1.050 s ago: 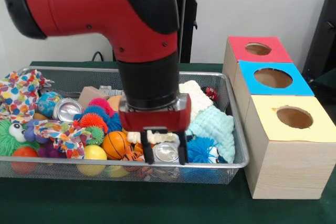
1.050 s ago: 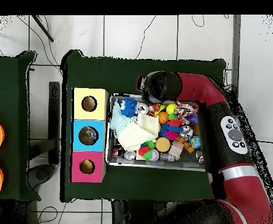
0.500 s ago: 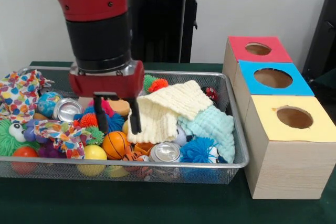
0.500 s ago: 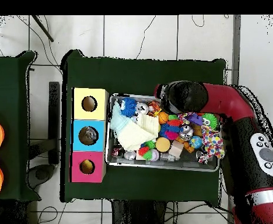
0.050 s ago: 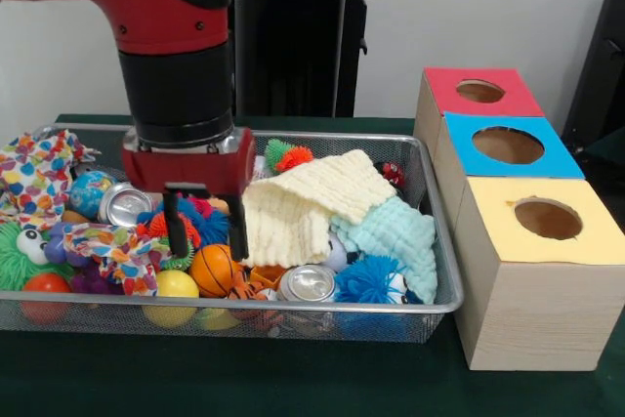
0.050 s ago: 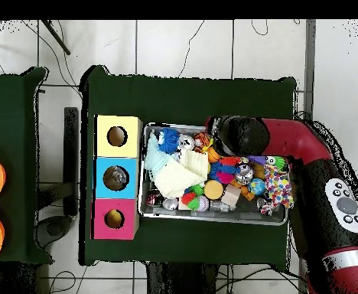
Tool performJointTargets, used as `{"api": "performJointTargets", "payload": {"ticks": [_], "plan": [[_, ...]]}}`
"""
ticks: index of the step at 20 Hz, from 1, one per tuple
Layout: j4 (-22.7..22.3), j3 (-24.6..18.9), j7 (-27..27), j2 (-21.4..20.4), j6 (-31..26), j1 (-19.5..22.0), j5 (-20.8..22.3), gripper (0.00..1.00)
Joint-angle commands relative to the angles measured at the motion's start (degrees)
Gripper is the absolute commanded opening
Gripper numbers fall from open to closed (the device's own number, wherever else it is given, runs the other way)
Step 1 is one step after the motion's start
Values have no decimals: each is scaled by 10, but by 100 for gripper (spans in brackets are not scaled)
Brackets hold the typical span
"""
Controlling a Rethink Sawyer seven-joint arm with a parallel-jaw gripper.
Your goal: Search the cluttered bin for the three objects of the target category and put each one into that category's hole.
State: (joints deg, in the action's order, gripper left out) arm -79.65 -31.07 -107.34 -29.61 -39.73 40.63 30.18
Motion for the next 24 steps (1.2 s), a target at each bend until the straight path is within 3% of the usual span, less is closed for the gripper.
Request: {"api": "performJointTargets", "payload": {"ticks": [1, 11, 24], "plan": [[-35, 4, 44, 49, 42, -23, 41, 100], [-9, 11, 42, 72, 54, -35, 43, 100], [-16, 19, 33, 74, 72, -38, 50, 100]]}}
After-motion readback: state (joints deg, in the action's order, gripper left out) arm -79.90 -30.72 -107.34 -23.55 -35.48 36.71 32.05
